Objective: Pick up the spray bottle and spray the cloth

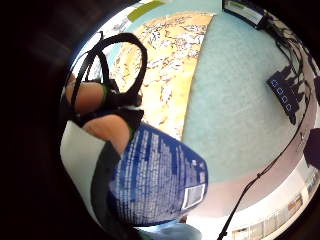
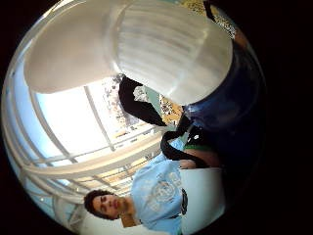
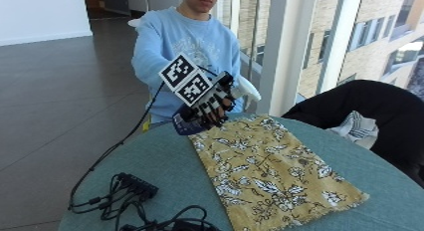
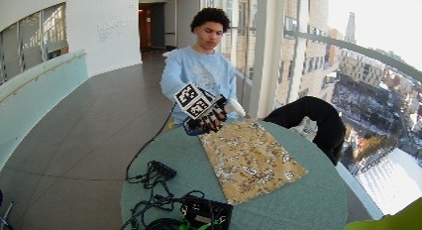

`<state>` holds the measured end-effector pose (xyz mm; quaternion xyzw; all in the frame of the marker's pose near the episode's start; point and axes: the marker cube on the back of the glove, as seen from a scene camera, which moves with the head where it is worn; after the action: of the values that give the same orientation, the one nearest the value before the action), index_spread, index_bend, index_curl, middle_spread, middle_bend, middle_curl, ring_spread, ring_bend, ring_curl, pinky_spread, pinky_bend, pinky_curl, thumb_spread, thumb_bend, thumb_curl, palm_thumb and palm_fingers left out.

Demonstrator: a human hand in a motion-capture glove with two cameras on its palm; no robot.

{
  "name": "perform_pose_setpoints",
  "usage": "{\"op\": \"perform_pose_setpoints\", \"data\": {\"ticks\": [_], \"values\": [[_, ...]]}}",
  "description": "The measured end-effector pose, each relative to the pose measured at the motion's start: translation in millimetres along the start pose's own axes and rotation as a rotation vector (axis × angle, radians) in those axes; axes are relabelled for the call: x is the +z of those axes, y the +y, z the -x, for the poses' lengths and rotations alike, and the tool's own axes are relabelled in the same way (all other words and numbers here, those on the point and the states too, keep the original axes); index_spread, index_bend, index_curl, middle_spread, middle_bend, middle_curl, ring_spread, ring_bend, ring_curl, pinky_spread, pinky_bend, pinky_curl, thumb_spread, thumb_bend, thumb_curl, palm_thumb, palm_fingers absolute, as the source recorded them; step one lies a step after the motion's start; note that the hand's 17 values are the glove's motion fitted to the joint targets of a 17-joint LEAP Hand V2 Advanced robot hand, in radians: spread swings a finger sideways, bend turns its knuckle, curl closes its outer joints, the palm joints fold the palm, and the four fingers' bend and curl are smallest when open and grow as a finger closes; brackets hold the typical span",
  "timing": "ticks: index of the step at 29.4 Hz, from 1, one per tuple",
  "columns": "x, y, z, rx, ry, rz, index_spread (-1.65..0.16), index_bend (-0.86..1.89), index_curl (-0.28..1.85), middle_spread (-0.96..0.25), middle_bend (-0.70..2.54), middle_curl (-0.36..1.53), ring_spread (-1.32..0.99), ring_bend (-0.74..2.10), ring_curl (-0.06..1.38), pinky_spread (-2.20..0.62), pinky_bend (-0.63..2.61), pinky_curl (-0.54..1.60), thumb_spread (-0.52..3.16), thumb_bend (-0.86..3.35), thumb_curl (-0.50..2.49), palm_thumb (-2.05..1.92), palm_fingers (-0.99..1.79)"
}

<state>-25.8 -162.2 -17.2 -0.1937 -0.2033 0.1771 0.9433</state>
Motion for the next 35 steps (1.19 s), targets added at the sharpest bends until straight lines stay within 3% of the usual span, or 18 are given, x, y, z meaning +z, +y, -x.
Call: {"op": "perform_pose_setpoints", "data": {"ticks": [10,18,35], "values": [[26,-6,76,-0.302,-0.206,-0.178,-0.21,0.14,0.40,-0.10,0.31,0.49,0.01,0.52,0.39,0.24,0.18,0.34,0.78,-0.03,0.64,0.87,1.12],[88,-40,160,-0.549,-0.411,-0.253,-0.21,0.16,0.41,-0.10,0.32,0.49,0.01,0.48,0.38,0.25,0.17,0.33,0.80,-0.03,0.63,0.86,1.08],[200,-94,245,-0.661,-0.513,-0.132,-0.19,0.19,0.47,-0.09,0.34,0.49,-0.03,0.43,0.37,0.24,0.13,0.26,0.87,-0.03,0.61,0.88,1.08]]}}
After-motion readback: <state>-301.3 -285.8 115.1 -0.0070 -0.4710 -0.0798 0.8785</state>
